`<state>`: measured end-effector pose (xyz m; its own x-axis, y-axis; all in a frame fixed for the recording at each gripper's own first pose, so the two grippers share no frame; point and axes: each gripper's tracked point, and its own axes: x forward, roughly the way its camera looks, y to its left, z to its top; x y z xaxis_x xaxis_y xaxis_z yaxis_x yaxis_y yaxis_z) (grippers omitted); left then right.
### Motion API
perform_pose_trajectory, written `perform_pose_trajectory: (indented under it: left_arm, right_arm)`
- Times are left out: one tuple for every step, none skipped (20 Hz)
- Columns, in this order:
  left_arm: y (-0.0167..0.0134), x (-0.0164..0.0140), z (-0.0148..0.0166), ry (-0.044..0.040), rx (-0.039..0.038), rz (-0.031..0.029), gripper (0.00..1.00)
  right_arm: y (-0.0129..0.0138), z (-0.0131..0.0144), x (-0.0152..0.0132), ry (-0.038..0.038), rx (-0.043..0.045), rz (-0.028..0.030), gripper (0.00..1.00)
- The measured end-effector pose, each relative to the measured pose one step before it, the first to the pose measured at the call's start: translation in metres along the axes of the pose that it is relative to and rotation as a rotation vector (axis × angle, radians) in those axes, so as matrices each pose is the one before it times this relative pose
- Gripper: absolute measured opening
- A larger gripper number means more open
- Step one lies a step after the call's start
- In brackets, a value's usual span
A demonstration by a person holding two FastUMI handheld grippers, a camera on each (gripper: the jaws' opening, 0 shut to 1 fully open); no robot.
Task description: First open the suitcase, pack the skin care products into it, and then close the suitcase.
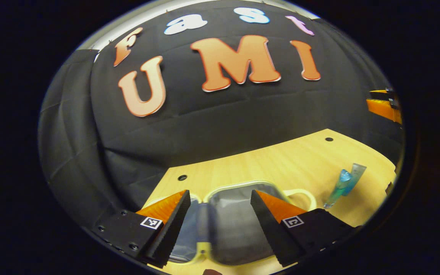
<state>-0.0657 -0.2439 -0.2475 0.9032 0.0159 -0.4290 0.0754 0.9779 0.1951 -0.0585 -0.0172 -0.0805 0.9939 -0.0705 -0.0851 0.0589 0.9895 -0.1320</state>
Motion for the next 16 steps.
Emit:
perform_pose_trajectory:
  left_arm:
    - [-0.02413,-0.00162,0.00341,-0.00783,0.00602,-0.02757,0.98]
    - [-0.02225,0.00184,0.00270,-0.00136,0.00481,-0.03168,0.98]
    - [-0.02115,0.00123,0.00059,0.00098,0.00419,-0.02436,0.98]
    - [-0.02100,0.00239,0.00028,0.00003,-0.00174,-0.02630,0.98]
    - [-0.01995,0.00186,-0.00279,0.00675,-0.00288,-0.02175,0.98]
    - [-0.01772,0.00351,-0.00101,0.00515,-0.01050,-0.02045,0.98]
    - [-0.01568,0.00332,-0.00227,0.00747,-0.01294,-0.01803,0.98]
    - [-0.01555,0.00304,-0.00357,0.00323,-0.01143,-0.01762,0.98]
    - [-0.01510,0.00430,-0.00643,0.00794,-0.00962,-0.01313,0.98]
    - [-0.01291,0.00458,-0.00185,-0.00296,-0.01154,-0.01698,0.98]
    - [-0.01187,0.00415,-0.00326,0.00217,-0.00681,-0.01693,0.98]
    - [-0.01117,0.00531,-0.00439,0.00479,-0.00536,-0.01814,0.98]
    - [-0.01238,0.00643,-0.00645,0.00697,-0.00479,-0.01786,0.98]
    - [-0.01093,0.00849,-0.00807,0.00917,-0.00419,-0.01880,0.98]
    - [-0.00818,0.01127,-0.01127,0.01305,-0.00116,-0.00975,0.98]
    - [-0.00694,0.01055,-0.00837,0.01497,-0.00611,-0.00749,0.98]
  right_arm:
    - [0.00019,-0.00916,-0.00075,0.01416,0.00675,0.02298,0.95]
    - [-0.00137,-0.01052,0.00001,0.01801,-0.00047,0.01761,0.96]
    - [-0.00112,-0.01196,0.00026,0.02365,-0.00397,0.01642,0.96]
    - [-0.00092,-0.01051,-0.00016,0.01964,-0.00278,0.01545,0.96]
    - [-0.00070,-0.00867,0.00096,0.01712,0.00293,0.01714,0.96]
    - [-0.00041,-0.00824,0.00061,0.01549,0.00731,0.02000,0.96]
    - [-0.00011,-0.00674,0.00166,0.01190,0.00620,0.01859,0.95]
    - [-0.00087,-0.00687,0.00146,0.01008,0.00301,0.01739,0.96]
    - [-0.00021,-0.00694,0.00186,0.01041,-0.00377,0.01594,0.95]
    - [-0.00112,-0.00504,0.00236,0.00971,-0.00664,0.01036,0.96]
    - [-0.00077,-0.00597,0.00235,0.01201,-0.00770,0.01122,0.96]
    - [-0.00152,-0.00619,0.00235,0.01162,-0.00752,0.00632,0.96]
    - [-0.00004,-0.00396,0.00138,0.00617,-0.00314,0.00978,0.96]
    - [-0.00121,-0.00434,0.00031,0.00101,-0.00287,0.00305,0.96]
    - [-0.00029,-0.00335,-0.00002,0.00086,0.00334,0.00958,0.96]
    - [-0.00123,-0.00581,0.00096,0.00693,0.00425,0.00334,0.96]
